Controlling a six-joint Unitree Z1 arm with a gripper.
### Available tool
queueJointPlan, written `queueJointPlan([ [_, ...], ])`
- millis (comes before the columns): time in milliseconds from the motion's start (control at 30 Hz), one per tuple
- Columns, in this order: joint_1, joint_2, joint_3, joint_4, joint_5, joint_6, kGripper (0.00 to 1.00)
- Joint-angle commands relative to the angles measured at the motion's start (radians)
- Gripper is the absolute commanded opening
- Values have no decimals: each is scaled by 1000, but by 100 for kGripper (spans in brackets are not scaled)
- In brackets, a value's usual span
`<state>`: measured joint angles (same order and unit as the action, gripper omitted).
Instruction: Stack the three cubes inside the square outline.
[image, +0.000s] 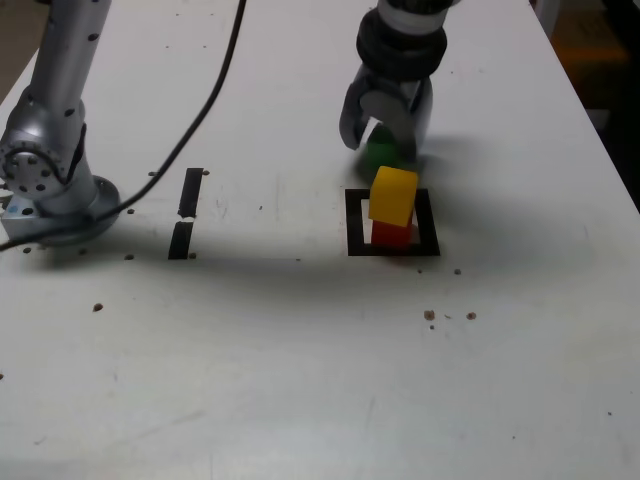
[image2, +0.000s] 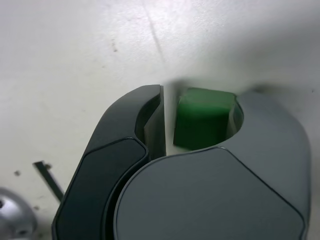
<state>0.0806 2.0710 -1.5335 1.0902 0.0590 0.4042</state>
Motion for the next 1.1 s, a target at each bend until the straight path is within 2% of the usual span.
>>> queueJointPlan([
  [0, 1, -13, -18, 26, -1, -1, 14],
  [67, 1, -20, -32, 47, -5, -3, 11],
  [200, 1, -14, -35, 39, -14, -6, 8],
  [267, 1, -8, -30, 27, -17, -5, 10],
  [300, 1, -5, -26, 17, -19, -6, 16],
  [367, 1, -11, -16, 6, -22, -7, 42],
  [433, 1, -41, 3, -2, -30, -17, 81],
  [500, 1, -73, 24, -16, -36, -29, 96],
  [533, 1, -92, 37, -26, -38, -36, 99],
  [800, -2, -214, 110, -85, -41, -62, 100],
  [1067, -13, -135, 84, -66, -58, -36, 100],
])
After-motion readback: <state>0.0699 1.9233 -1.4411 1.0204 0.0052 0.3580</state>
